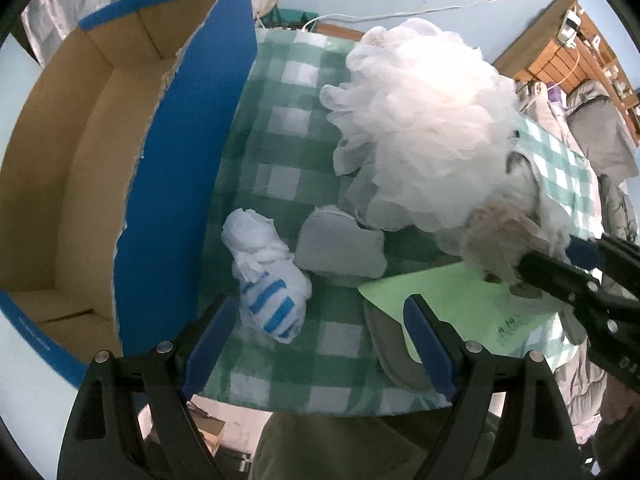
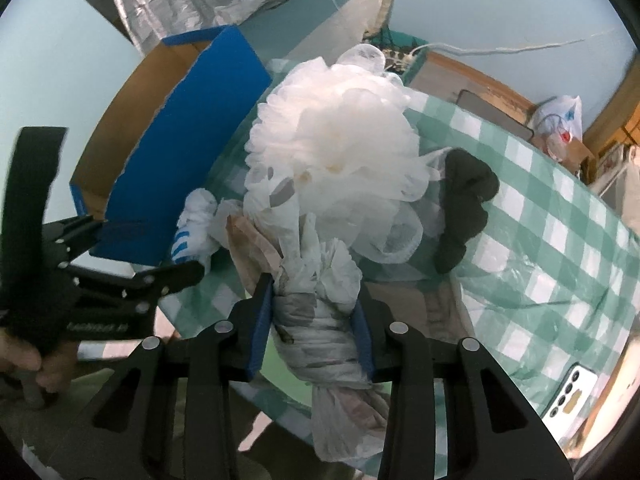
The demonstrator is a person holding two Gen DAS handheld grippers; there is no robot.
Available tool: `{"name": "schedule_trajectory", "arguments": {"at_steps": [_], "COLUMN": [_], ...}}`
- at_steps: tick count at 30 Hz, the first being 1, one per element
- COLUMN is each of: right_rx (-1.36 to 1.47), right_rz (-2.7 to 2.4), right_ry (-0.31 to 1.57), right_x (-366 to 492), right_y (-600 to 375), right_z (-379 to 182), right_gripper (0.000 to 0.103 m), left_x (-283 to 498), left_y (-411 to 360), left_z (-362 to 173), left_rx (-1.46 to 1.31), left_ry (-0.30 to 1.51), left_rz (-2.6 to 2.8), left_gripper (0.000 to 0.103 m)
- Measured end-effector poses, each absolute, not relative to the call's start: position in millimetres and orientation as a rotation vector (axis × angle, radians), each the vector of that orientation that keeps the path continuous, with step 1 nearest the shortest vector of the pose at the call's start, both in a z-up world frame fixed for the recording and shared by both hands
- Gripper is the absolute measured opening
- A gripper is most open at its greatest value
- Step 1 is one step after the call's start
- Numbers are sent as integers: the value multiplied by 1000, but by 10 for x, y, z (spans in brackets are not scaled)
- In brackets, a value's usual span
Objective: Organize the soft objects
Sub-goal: 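Lower the left tool onto the white blue-striped sock and close it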
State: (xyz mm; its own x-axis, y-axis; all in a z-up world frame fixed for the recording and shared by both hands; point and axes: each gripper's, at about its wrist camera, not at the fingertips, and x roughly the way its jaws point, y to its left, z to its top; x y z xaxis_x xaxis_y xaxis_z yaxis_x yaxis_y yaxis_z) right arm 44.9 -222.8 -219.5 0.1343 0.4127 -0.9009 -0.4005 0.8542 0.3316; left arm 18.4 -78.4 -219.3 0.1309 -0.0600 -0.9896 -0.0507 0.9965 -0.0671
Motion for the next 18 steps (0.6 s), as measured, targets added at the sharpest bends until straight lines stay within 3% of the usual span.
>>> {"name": "schedule_trajectory", "arguments": {"at_steps": [11, 18], "right_rx": [22, -7], "right_rz": [557, 531], "right_ry": [1331, 1339], "right_x": [423, 442], "right_y": [-2215, -2124], "right_z": [-2303, -2364], "right_gripper": [36, 44], "left_x": [178, 137], "left_y": [-390, -377], "left_z": [-2271, -2278], "left_rx": [-75, -85], "left_ry": [1440, 1462], "left_rz": [63, 11], "left_gripper": [90, 90]}}
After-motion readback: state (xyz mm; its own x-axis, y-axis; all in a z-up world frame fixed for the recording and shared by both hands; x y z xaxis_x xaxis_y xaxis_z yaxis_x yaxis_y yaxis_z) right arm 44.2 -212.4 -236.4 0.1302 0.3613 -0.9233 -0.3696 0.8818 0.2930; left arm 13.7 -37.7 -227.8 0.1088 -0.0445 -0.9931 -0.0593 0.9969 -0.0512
